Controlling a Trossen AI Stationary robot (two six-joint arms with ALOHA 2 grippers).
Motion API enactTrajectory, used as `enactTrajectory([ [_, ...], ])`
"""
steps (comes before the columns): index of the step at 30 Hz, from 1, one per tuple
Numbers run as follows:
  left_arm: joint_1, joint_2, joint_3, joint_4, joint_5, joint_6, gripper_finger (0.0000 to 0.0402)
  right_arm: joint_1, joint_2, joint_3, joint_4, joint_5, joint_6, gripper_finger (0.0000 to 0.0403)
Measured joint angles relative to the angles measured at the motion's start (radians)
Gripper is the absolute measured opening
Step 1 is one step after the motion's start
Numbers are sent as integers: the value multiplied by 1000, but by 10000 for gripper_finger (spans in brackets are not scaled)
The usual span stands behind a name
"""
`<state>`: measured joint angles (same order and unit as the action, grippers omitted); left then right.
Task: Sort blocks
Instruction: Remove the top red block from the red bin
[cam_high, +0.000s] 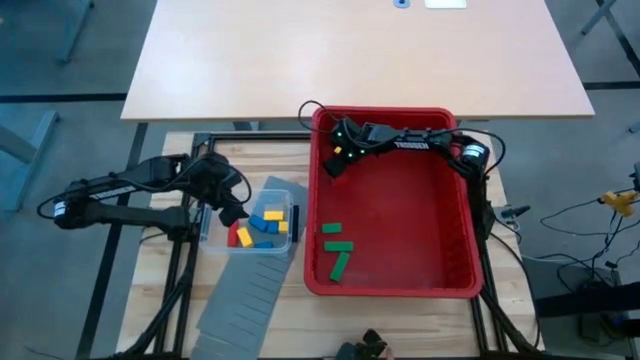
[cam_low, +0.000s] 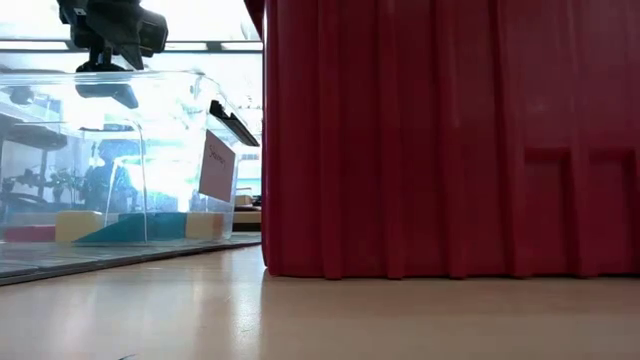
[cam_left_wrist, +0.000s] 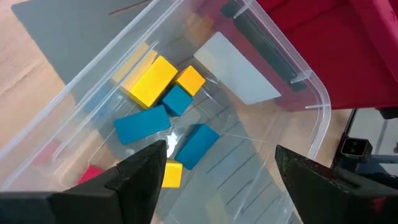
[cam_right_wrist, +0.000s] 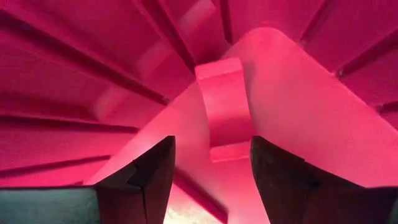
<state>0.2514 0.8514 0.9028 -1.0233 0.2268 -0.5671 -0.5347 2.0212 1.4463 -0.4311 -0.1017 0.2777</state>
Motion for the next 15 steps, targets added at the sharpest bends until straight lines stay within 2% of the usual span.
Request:
enactTrajectory([
  [9, 0, 18, 0, 1, 14, 0, 276, -3, 65, 20, -15, 17, 22, 188],
  [15, 0, 26, 0, 3, 22, 0, 276, -1, 99, 22, -25, 24, 50, 174],
])
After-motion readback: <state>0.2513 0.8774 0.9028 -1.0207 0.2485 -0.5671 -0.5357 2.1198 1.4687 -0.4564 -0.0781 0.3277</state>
